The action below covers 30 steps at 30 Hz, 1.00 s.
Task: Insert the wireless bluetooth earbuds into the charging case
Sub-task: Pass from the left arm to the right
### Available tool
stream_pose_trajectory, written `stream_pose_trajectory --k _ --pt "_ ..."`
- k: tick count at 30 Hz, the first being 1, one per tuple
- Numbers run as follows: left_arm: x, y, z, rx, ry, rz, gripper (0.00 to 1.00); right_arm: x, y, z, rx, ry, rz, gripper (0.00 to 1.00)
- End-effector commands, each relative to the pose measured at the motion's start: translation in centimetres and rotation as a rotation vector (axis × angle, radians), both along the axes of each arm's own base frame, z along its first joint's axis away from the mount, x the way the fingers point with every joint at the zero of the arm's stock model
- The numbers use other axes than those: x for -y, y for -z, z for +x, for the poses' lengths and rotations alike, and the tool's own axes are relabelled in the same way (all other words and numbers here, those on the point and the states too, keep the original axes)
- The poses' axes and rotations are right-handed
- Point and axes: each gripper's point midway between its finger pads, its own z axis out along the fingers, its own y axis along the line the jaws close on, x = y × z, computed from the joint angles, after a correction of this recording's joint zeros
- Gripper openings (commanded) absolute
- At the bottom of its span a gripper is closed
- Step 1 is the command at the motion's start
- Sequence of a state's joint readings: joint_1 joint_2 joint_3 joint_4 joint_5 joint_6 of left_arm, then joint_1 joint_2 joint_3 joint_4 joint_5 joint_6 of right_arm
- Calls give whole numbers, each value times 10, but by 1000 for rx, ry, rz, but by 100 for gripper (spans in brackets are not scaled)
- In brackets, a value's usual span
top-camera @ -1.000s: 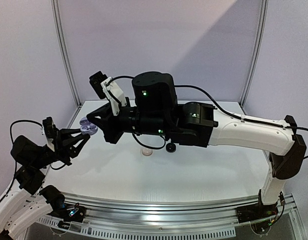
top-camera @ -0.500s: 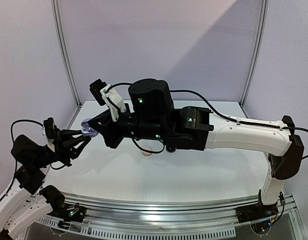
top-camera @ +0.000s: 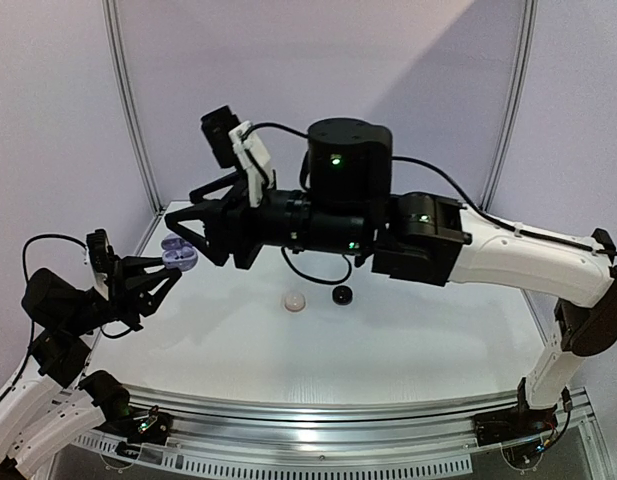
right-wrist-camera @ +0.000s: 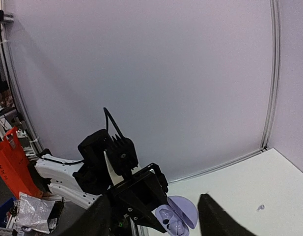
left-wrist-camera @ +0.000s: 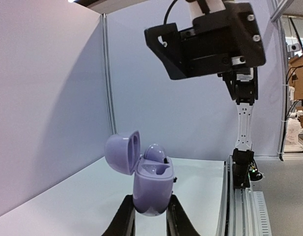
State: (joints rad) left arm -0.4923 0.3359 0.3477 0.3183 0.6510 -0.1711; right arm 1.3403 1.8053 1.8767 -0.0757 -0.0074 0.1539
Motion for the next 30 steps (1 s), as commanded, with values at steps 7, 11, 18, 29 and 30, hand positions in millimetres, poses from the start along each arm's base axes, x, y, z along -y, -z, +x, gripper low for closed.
stream_pose_trajectory --k 7,11,18,29,30 --pt "-7 -79 -17 -43 125 -202 0 18 19 0 -61 -134 35 98" --pt "-6 -96 -23 -78 191 -243 0 7 7 -7 -32 -197 77 87" --pt "-4 -104 -19 -122 220 -270 0 -6 -9 -19 -12 -295 183 65" --pt "0 -103 -19 -115 247 -266 0 -26 -5 -16 -57 -321 194 37" --pt "0 -104 -20 -112 250 -267 0 -27 -7 -18 -57 -328 198 34"
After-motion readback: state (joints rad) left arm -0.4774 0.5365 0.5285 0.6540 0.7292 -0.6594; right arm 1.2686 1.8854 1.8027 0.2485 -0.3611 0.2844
